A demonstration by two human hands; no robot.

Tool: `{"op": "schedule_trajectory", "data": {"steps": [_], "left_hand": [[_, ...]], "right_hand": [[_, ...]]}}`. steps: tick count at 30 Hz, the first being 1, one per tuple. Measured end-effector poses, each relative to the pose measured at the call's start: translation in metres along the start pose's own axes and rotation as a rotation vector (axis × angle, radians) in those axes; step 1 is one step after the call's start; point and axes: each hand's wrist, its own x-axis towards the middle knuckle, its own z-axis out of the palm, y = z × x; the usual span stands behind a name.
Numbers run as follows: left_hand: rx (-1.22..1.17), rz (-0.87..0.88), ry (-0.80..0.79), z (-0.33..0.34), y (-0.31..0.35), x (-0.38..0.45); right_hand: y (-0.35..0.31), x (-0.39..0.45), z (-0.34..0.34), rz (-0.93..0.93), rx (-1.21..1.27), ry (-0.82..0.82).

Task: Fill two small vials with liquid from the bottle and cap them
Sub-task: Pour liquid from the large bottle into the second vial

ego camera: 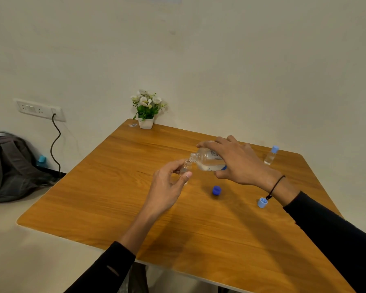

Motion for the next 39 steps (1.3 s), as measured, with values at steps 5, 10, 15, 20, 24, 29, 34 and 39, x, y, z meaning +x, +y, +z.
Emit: {"op": "schedule_trajectory", "data": {"steps": [5,10,15,20,24,29,34,39], "left_hand": [[0.016,0.002,-0.003,-0.0009,-0.0020,0.0005],[0.017,-0.015,-0.002,-0.0006,-0.0005,-0.0001],[0.043,-0.025,0.001,-0.0014,0.0006,-0.0011],[0.054,-0.044,0.002,-0.0018,-0.0001,-0.0009],[0.063,-0.037,0.000,-0.0028,0.0000,-0.0009],[0.078,-0.038,0.005,-0.0029,-0.0001,0.0002],[0.072,-0.021,-0.002,-0.0030,-0.0006,-0.0007],[0.075,-0.023,0.003,-0.0033,-0.0003,-0.0007]], "right_hand": [[-0.0009,0.0001,-0.0011,-0.001,0.000,-0.002],[-0.0020,-0.0003,-0.0017,-0.005,0.001,-0.006],[-0.0026,-0.0005,-0.0025,-0.006,-0.003,-0.011],[-0.0029,0.0005,-0.0026,-0.008,-0.007,-0.006],[-0.0036,0.0015,-0.0022,-0.008,-0.004,-0.005],[-0.0032,0.0011,-0.0016,-0.010,-0.004,0.000],[-0.0029,0.0013,-0.0012,-0.009,-0.009,0.003],[-0.0024,0.0011,-0.0007,-0.014,-0.012,0.009]]}}
